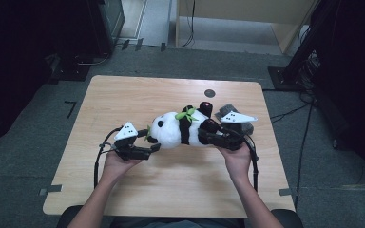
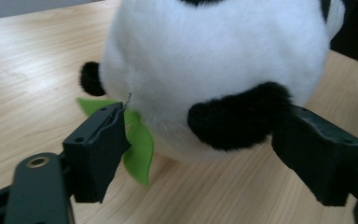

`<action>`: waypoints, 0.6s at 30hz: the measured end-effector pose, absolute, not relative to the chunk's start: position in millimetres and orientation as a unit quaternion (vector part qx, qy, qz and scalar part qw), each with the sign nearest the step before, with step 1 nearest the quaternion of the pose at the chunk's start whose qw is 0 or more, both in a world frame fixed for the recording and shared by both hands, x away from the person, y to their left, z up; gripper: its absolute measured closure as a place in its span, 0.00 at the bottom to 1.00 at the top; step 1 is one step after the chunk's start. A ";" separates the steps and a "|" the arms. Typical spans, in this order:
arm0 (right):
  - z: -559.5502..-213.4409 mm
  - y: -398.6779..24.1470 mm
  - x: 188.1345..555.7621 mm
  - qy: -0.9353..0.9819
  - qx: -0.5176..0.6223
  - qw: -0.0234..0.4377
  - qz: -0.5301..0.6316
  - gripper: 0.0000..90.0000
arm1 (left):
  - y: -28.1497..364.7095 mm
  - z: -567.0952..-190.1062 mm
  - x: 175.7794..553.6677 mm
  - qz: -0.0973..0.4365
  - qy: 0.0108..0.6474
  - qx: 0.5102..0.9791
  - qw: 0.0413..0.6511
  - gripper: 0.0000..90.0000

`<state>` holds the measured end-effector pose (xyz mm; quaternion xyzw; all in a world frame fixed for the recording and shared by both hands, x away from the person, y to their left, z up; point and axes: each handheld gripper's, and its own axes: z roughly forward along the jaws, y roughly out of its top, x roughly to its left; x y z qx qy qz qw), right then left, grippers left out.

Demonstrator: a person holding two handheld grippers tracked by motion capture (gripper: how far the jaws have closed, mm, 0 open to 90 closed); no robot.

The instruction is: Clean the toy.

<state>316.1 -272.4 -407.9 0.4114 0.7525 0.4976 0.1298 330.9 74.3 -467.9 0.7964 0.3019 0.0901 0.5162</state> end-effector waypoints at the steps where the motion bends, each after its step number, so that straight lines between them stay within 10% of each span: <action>1: -406.1 -271.1 314.9 0.752 0.408 0.129 0.501 0.63 | 74.3 -467.6 330.9 0.089 0.302 0.794 0.520 0.18; 12: -400.8 -256.6 309.1 0.756 0.398 0.087 0.512 0.65 | 68.2 -468.4 332.6 0.101 0.298 0.784 0.535 0.11; 18: -403.4 -255.3 309.6 0.759 0.399 0.092 0.505 0.64 | 71.9 -464.4 332.0 0.094 0.312 0.781 0.532 0.44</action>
